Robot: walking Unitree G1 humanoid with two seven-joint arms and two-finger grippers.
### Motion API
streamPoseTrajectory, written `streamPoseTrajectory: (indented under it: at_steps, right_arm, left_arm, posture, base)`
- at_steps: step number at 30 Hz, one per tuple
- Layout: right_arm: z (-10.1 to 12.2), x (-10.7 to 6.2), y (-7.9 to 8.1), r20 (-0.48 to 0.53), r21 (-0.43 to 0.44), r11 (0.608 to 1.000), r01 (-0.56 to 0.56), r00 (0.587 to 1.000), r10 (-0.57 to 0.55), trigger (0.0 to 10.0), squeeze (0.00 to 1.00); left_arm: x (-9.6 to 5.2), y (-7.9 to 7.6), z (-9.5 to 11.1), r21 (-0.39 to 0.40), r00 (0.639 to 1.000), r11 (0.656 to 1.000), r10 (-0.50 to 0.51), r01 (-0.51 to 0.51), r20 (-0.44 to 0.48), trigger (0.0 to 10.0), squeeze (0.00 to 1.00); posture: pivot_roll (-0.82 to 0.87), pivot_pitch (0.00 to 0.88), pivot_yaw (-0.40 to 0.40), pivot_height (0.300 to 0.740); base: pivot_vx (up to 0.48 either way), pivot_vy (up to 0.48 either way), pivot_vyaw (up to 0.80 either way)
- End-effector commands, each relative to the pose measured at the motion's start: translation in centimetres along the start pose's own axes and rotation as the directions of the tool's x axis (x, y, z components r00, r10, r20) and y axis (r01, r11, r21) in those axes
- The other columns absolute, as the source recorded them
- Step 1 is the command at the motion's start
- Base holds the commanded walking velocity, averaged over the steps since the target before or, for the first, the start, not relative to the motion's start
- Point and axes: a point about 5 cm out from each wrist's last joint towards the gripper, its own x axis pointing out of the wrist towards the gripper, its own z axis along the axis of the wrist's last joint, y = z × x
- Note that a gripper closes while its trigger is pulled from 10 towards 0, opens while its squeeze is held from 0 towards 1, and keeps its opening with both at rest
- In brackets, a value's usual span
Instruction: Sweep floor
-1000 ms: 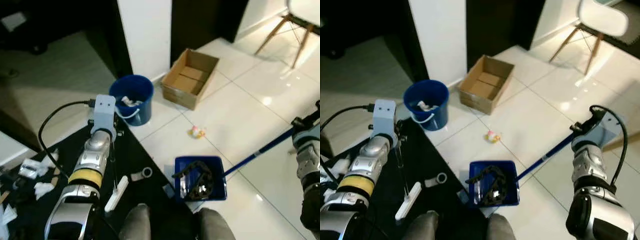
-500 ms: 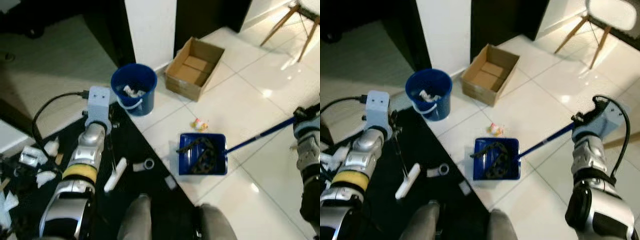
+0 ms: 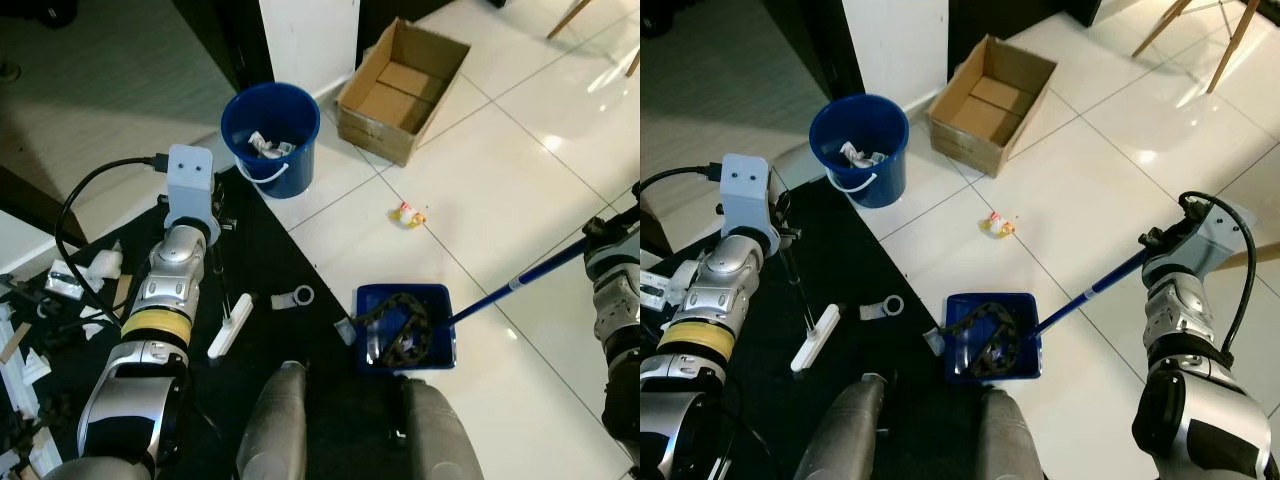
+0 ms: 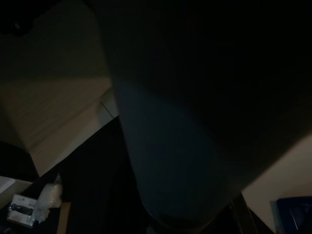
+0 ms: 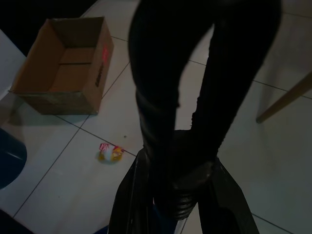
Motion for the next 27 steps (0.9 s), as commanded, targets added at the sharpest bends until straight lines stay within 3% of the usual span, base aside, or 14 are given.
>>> streamPoseTrajectory:
  at_steps: [1,11,17,18,21,25,27]
  right_arm:
    - [0.0,-0.1,-0.5,-0.007,-0.008,1.0,0.005,1.0,-0.005,10.0,0.0]
    - [-0.3,0.1,0.8,-0.029,-0.044,0.998,-0.045,0.999,0.044,10.0,0.0]
    - [-0.8,0.0,1.2,-0.052,-0.076,0.995,-0.064,0.997,0.06,10.0,0.0]
    - [-1.0,0.0,1.4,-0.054,-0.087,0.994,-0.069,0.996,0.064,10.0,0.0]
    - [-1.0,0.0,1.6,-0.05,-0.086,0.994,-0.069,0.997,0.065,10.0,0.0]
    - [-1.0,0.0,2.0,-0.038,-0.076,0.994,-0.076,0.997,0.073,10.0,0.0]
    - [-1.1,0.0,2.3,-0.033,-0.071,0.994,-0.081,0.996,0.079,10.0,0.0]
  left_arm:
    - [-0.3,0.7,-0.6,0.013,1.0,1.0,0.009,-0.009,-0.019,10.0,0.0]
    - [0.0,-0.2,-0.4,-0.018,1.0,1.0,0.008,-0.008,0.011,10.0,0.0]
    - [0.4,-0.6,0.7,-0.075,0.993,0.995,0.078,-0.072,0.085,10.0,0.0]
    - [0.5,-1.3,1.0,-0.126,0.986,0.987,0.119,-0.104,0.116,10.0,0.0]
    - [0.6,-2.2,1.1,-0.171,0.979,0.977,0.154,-0.131,0.13,10.0,0.0]
    - [0.5,-3.9,1.1,-0.238,0.977,0.963,0.16,-0.125,0.137,10.0,0.0]
    - [0.4,-5.5,1.3,-0.287,0.978,0.952,0.155,-0.108,0.143,10.0,0.0]
  posture:
    - [0.12,0.336,0.023,0.74]
    - [0.11,0.352,0.015,0.74]
    - [0.12,0.361,0.012,0.74]
    - [0.12,0.365,0.011,0.74]
    - [0.11,0.37,0.012,0.74]
    - [0.11,0.371,0.013,0.74]
    - [0.1,0.369,0.015,0.74]
  base:
    - [0.0,0.0,0.0]
    - [0.0,0.0,0.0]
    - [0.0,0.0,0.0]
    - [0.0,0.0,0.0]
    - [0.0,0.0,0.0]
    - [0.0,0.0,0.0]
    - [0.0,0.0,0.0]
